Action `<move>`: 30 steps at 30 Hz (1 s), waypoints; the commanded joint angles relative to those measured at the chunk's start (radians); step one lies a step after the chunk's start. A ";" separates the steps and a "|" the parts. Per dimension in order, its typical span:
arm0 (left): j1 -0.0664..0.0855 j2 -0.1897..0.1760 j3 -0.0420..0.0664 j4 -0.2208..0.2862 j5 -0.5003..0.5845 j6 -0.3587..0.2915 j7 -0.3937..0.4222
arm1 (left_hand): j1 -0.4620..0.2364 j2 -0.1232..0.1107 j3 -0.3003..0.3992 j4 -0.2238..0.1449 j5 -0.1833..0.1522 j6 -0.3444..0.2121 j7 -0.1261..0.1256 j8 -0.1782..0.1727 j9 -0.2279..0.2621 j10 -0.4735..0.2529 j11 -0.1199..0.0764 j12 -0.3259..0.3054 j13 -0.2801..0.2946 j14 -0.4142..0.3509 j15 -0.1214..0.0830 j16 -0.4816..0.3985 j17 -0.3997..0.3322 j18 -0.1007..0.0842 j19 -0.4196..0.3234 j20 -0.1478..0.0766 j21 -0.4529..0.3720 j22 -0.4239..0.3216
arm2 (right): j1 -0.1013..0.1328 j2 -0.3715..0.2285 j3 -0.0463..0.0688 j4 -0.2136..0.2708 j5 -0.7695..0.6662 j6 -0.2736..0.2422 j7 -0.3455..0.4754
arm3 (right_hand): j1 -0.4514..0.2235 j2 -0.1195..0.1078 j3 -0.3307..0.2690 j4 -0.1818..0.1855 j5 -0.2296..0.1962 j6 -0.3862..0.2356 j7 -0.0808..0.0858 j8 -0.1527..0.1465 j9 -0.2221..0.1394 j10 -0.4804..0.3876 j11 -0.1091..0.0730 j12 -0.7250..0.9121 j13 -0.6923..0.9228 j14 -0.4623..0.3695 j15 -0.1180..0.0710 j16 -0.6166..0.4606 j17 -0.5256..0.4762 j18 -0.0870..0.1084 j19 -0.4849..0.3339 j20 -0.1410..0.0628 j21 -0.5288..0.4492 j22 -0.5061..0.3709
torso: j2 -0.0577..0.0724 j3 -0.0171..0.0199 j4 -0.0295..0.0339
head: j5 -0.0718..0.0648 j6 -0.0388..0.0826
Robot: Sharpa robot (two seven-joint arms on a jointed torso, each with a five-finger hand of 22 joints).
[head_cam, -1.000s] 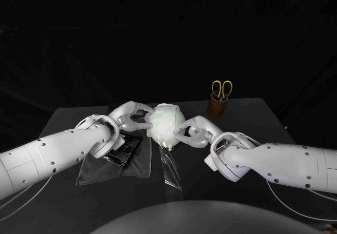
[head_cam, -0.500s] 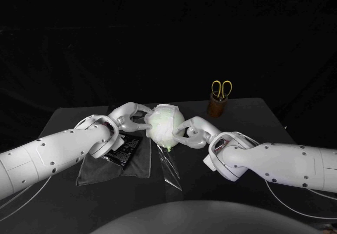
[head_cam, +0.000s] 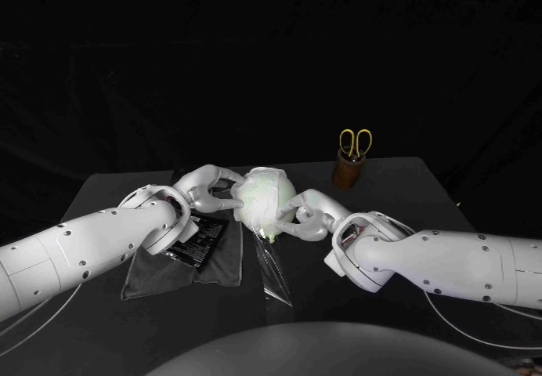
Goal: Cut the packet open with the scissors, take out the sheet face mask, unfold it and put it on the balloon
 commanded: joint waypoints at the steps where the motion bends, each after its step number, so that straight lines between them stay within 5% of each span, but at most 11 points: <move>1: 0.001 0.001 0.001 0.003 0.005 0.013 -0.003 | 0.002 0.006 0.006 0.000 0.002 0.007 0.017 0.000 0.001 0.005 0.000 -0.003 0.000 0.006 0.000 -0.002 0.002 -0.015 0.009 -0.001 0.003 -0.001 | 0.000 0.005 0.000 -0.001 -0.040 0.013 -0.018 | -0.004 -0.009 0.003 -0.006 0.007 -0.013 0.007 -0.010 -0.008 0.106 0.012 0.003 0.263 0.106 0.008 0.004 0.263 0.010 -0.008 0.001 -0.005 0.000 | 0.000 0.0011 0.0016 | 0.001 0.000; 30: 0.001 0.003 0.001 0.006 0.023 0.013 -0.005 | 0.000 0.007 0.010 0.000 0.002 0.013 0.019 0.003 0.003 0.011 0.001 -0.003 0.000 0.016 0.005 0.000 0.003 -0.014 0.017 -0.002 0.005 -0.001 | 0.000 0.055 0.001 0.025 -0.013 -0.017 0.077 | 0.015 0.013 0.054 -0.047 0.001 0.036 0.000 -0.018 -0.042 0.106 0.008 0.003 0.263 0.106 0.005 0.004 0.263 0.010 -0.008 -0.001 -0.004 0.006 | 0.000 0.0005 -0.0009 | 0.005 0.000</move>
